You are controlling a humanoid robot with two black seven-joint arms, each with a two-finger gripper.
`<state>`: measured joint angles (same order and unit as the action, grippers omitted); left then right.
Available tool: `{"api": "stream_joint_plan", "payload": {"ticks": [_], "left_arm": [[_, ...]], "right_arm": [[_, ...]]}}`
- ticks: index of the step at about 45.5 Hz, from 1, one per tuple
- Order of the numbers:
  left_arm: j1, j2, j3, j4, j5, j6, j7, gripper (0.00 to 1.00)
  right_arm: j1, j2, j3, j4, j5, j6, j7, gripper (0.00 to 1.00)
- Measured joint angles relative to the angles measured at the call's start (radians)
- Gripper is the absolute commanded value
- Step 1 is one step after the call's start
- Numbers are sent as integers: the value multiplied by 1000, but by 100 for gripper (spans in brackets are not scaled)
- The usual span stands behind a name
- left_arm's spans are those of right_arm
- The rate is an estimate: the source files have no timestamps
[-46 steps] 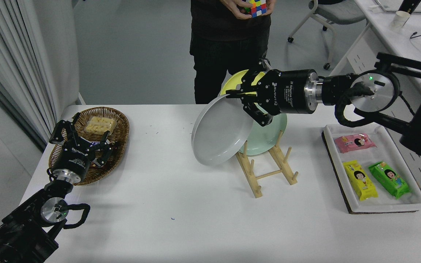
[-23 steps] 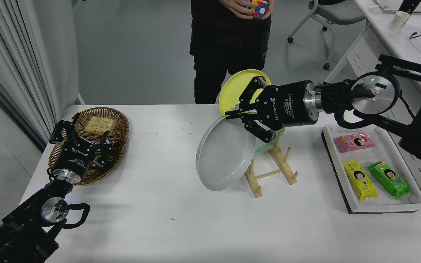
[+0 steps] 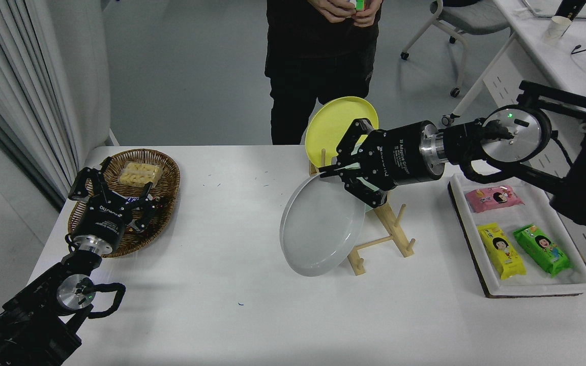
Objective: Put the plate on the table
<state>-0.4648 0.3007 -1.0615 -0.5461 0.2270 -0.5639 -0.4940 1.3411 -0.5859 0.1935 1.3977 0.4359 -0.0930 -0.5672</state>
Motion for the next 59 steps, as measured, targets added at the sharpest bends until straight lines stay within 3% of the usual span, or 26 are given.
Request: {"api": "stream_joint_plan", "payload": {"ticks": [20, 38, 59], "left_arm": [[0, 0, 0, 0, 0, 0, 0, 98], [0, 0, 0, 0, 0, 0, 0, 98], [0, 0, 0, 0, 0, 0, 0, 98]], "right_arm": [[20, 48, 12, 22, -10, -204, -32, 0], [-11, 111, 75, 12, 26, -320, -90, 0], [-50, 246, 144, -132, 60, -444, -106, 0]]}}
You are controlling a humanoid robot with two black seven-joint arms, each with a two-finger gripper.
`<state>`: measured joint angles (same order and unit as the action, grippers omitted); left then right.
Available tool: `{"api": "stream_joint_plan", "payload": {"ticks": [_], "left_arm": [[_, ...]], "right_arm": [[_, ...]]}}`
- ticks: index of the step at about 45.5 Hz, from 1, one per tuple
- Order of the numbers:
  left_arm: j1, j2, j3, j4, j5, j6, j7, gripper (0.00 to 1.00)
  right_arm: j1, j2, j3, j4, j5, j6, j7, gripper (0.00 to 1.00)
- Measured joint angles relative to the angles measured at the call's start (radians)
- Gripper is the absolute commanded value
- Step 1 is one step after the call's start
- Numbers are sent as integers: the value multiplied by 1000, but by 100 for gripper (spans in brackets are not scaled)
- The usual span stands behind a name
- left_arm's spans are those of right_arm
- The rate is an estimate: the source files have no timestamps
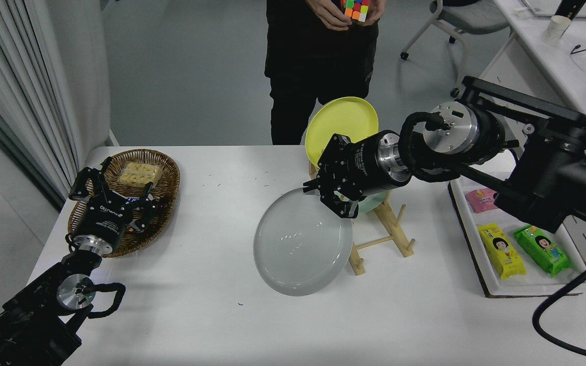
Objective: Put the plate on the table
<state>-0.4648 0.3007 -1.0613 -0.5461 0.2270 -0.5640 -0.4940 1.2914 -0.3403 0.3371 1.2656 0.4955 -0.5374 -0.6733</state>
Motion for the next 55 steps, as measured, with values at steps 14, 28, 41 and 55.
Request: {"api": "stream_joint_plan", "payload": {"ticks": [14, 28, 41, 55], "left_arm": [[0, 0, 0, 0, 0, -1, 0, 98], [0, 0, 0, 0, 0, -1, 0, 98], [0, 0, 0, 0, 0, -1, 0, 98], [0, 0, 0, 0, 0, -1, 0, 98]], "right_arm": [[-1, 96, -6, -144, 67, -13, -17, 0], [33, 210, -84, -291, 86, -59, -55, 0], [36, 295, -109, -409, 95, -86, -67, 0], [17, 327, -125, -443, 119, -109, -71, 0]]}}
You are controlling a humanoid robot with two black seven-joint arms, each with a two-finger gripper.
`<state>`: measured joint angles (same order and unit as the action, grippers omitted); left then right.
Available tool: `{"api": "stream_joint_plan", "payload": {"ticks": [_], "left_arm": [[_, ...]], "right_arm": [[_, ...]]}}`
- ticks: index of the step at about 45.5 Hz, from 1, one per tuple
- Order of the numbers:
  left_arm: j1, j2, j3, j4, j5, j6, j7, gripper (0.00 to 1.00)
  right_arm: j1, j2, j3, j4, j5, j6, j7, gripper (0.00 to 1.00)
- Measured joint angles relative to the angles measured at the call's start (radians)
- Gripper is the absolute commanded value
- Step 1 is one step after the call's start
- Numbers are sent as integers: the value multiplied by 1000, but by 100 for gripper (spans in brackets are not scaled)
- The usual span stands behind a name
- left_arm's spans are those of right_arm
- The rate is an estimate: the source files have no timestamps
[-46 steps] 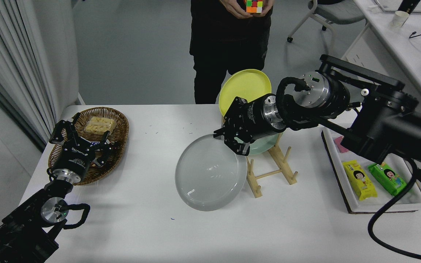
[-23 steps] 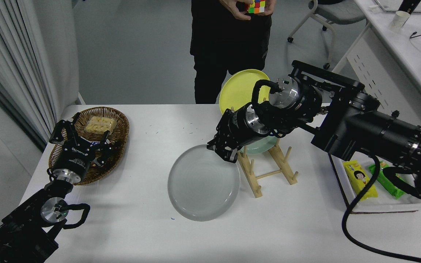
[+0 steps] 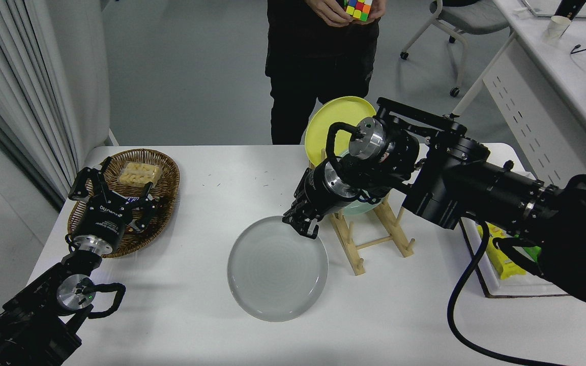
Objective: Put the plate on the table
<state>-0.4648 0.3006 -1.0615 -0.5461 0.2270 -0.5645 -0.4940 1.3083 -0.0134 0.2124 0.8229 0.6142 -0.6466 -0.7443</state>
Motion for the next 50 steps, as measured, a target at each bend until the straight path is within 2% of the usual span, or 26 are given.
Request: {"api": "stream_joint_plan", "payload": {"ticks": [29, 50], "left_arm": [[0, 0, 0, 0, 0, 0, 0, 98], [0, 0, 0, 0, 0, 0, 0, 98]], "right_arm": [[-51, 13, -46, -112, -37, -17, -3, 0], [-79, 13, 14, -215, -49, -17, -17, 0]]}}
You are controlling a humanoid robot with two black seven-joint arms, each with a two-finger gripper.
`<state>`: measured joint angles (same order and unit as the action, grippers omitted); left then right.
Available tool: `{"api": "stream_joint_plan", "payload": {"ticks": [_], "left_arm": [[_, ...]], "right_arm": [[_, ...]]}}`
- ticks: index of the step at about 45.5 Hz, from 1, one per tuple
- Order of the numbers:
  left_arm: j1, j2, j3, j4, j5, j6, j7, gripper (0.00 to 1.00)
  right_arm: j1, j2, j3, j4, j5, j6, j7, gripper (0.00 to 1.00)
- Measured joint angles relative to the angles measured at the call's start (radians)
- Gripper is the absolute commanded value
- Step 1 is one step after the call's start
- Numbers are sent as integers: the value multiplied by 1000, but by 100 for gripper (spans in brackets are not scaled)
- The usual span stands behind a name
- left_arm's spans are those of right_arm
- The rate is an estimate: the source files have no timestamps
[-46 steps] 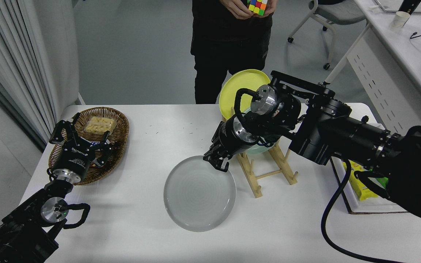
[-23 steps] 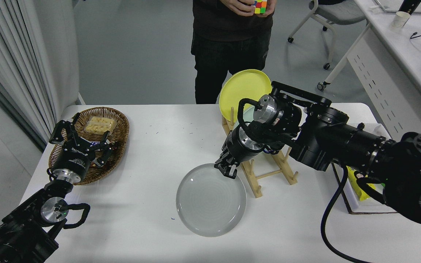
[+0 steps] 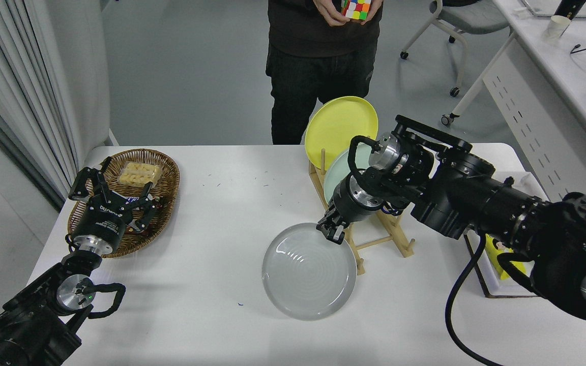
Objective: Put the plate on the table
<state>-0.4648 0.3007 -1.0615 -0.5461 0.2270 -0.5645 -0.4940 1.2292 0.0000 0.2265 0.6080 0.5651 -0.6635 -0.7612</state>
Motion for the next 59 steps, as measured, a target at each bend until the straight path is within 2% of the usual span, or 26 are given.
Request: {"api": "stream_joint_plan", "payload": {"ticks": [32, 59], "left_arm": [[0, 0, 0, 0, 0, 0, 0, 98], [0, 0, 0, 0, 0, 0, 0, 98]], "right_arm": [[-13, 0, 5, -5, -27, 167, -3, 0], [-48, 0, -3, 44, -44, 203, -1, 0]]}}
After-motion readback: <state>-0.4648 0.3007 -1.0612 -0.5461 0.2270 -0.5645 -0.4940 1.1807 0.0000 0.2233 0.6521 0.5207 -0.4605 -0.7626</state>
